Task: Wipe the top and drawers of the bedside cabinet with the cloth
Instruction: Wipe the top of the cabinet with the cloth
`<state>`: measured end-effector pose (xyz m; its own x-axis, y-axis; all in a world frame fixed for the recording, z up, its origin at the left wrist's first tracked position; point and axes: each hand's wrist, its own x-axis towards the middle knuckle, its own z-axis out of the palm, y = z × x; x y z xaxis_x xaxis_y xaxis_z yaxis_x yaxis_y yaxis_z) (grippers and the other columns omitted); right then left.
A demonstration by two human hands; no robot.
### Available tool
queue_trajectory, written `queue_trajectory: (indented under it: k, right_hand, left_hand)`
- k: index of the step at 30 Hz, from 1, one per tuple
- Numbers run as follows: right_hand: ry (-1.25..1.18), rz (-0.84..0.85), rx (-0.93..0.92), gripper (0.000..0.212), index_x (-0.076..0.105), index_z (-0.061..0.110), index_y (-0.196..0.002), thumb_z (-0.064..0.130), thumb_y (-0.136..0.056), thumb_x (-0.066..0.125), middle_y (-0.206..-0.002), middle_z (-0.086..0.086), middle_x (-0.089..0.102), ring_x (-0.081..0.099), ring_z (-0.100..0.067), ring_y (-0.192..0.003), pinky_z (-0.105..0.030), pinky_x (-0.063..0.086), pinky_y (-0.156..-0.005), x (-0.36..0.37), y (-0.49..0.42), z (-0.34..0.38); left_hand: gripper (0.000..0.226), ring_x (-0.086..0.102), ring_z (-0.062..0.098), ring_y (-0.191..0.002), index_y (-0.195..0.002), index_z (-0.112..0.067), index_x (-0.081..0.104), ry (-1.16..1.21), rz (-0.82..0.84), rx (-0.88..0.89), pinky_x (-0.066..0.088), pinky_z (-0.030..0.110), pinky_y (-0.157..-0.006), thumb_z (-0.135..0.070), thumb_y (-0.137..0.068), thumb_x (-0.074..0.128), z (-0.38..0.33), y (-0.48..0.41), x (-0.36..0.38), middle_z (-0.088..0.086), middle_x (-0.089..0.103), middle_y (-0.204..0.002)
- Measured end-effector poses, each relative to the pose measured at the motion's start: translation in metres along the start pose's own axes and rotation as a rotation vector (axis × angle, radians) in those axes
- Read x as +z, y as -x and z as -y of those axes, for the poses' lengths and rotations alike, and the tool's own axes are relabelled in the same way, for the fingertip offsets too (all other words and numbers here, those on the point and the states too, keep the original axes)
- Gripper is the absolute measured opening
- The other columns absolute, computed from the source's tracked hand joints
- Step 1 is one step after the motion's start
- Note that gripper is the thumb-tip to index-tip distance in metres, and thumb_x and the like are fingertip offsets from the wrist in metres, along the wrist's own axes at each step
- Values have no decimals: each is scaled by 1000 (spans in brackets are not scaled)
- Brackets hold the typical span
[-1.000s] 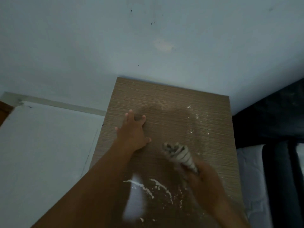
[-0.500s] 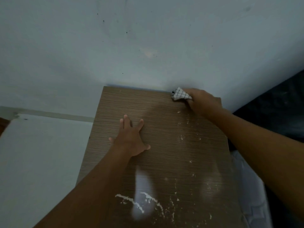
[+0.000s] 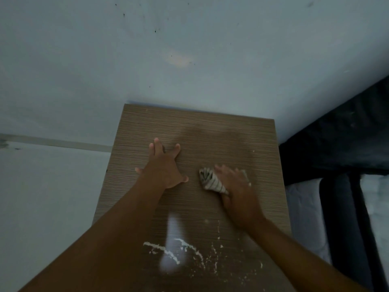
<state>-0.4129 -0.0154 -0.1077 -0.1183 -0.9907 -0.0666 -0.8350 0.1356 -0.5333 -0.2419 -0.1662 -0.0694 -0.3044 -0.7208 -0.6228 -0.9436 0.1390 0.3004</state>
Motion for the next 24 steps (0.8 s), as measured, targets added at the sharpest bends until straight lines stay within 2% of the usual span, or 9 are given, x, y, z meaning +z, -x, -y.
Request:
queue_trajectory:
  k: [4, 8, 11, 13, 14, 16, 18, 20, 24]
  right_hand:
    - [-26, 67, -37, 49, 42, 24, -141, 28, -93, 40, -145, 5, 47, 32, -9, -138, -28, 9, -118, 20, 62, 28]
    - [96, 184, -89, 60, 45, 25, -129, 39, -71, 40, -129, 7, 61, 38, -10, -130, -21, 7, -113, 35, 94, 43]
    - [-117, 12, -30, 64, 39, 42, -138, 26, -77, 43, -141, 32, 40, 27, 10, -137, -13, 17, -113, 23, 103, 52]
    - [-251, -158, 116, 54, 44, 48, -133, 22, -86, 43, -132, 39, 46, 45, 15, -122, -11, 37, -103, -2, 106, 58]
    - [-287, -220, 189, 48, 52, 46, -127, 19, -89, 46, -123, 33, 56, 53, 11, -114, -13, 44, -97, -18, 102, 60]
    - [-321, -298, 306, 44, 63, 44, -108, 4, -91, 55, -105, 25, 65, 61, 9, -99, -4, 44, -83, -52, 88, 52]
    - [-305, -326, 278, 38, 65, 33, -109, 1, -92, 59, -98, 26, 65, 63, 9, -94, 1, 41, -75, -86, 63, 35]
    - [-265, -305, 198, 34, 66, 25, -116, 2, -94, 57, -103, 18, 68, 63, 6, -95, -2, 43, -76, -115, 33, 16]
    - [-52, -254, 116, 35, 63, 20, -126, 7, -96, 53, -117, 4, 67, 61, -4, -100, -23, 49, -87, -137, -37, -44]
  left_hand:
    - [105, -21, 27, -148, -152, -42, 6, 0, 1, 5, 17, 75, -106, -51, -74, 76, 0, 1, -1, 7, -27, -159]
    - [103, -19, 27, -148, -152, -41, 9, 10, -3, 34, 15, 74, -107, -51, -75, 75, 2, 3, 2, 7, -26, -160]
    - [102, -19, 26, -148, -152, -40, 9, 4, 3, 53, 14, 72, -108, -50, -75, 75, 0, 8, 7, 7, -26, -160]
    - [102, -19, 26, -148, -152, -41, 9, -6, 1, 53, 15, 72, -108, -49, -76, 75, -2, 9, 10, 7, -25, -160]
    - [102, -19, 27, -148, -152, -40, 9, -15, 0, 51, 16, 72, -108, -49, -75, 75, -3, 9, 11, 7, -25, -160]
    - [103, -18, 27, -148, -153, -40, 8, -32, 2, 51, 18, 72, -108, -50, -75, 75, -4, 8, 11, 8, -25, -160]
    - [103, -19, 28, -148, -153, -40, 8, -34, 5, 51, 20, 72, -108, -51, -75, 74, -4, 7, 11, 8, -24, -160]
    - [103, -19, 29, -148, -153, -40, 8, -30, 2, 52, 20, 70, -109, -51, -75, 75, -4, 5, 12, 9, -24, -160]
    - [107, -18, 32, -148, -153, -39, 9, -21, -9, 52, 20, 63, -113, -51, -72, 77, -3, -1, 15, 12, -23, -160]
